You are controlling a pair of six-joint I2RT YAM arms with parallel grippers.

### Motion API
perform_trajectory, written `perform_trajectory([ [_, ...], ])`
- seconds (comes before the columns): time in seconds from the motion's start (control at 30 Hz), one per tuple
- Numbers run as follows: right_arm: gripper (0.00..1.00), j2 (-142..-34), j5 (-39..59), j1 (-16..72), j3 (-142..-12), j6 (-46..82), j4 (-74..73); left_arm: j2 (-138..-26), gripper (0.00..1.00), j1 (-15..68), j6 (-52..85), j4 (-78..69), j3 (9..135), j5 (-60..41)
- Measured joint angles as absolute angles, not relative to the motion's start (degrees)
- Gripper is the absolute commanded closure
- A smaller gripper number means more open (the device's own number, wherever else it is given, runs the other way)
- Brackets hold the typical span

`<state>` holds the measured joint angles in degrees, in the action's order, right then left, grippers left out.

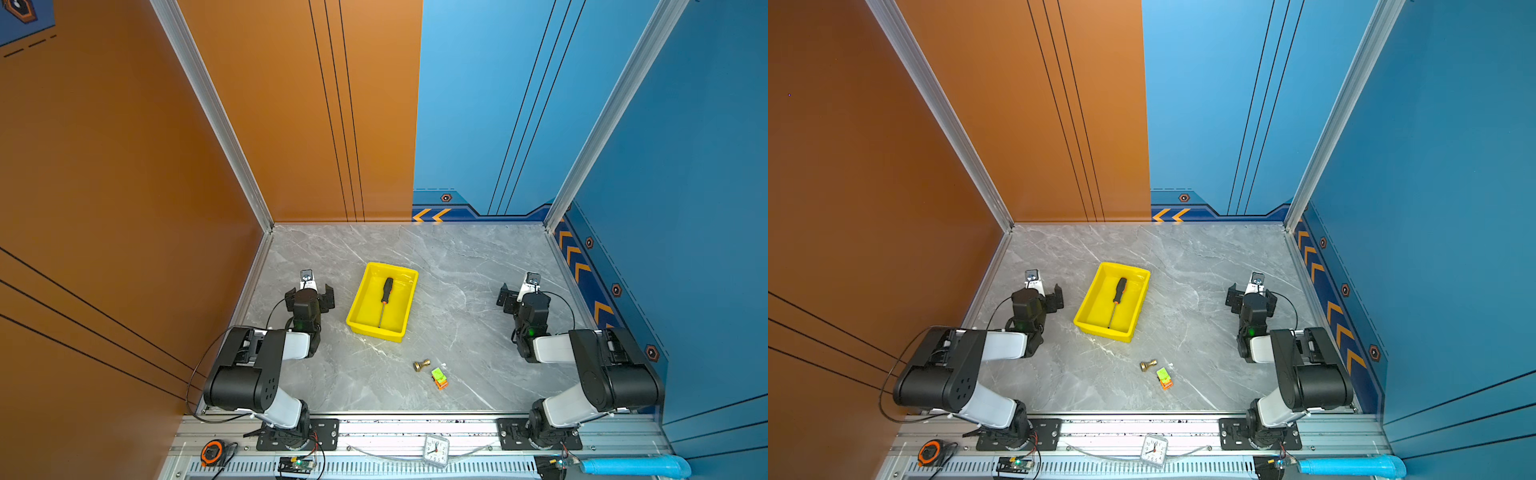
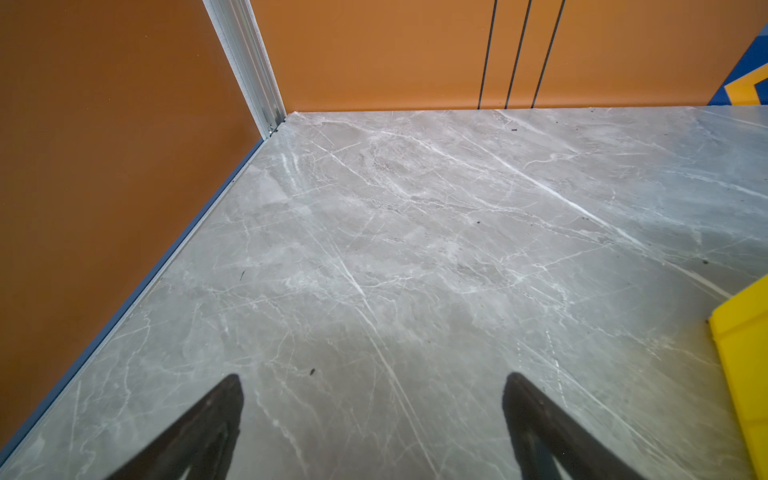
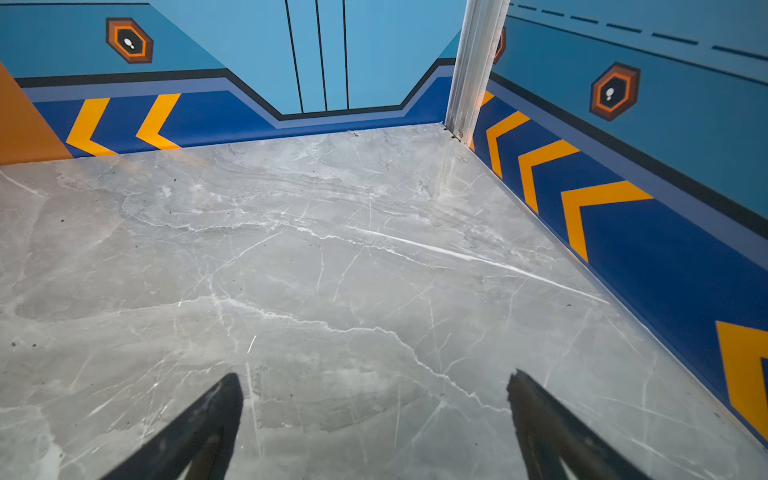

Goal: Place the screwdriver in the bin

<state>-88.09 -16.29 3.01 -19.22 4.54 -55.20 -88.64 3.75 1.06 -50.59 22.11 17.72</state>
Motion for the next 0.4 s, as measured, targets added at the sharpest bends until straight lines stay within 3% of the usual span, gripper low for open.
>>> perform_trajectory([
  [0.4,0.00,-88.1,-17.3,3.0,-19.2,4.7,-55.1,-89.3,0.02,3.7,0.8,-53.2,21.6,17.3],
])
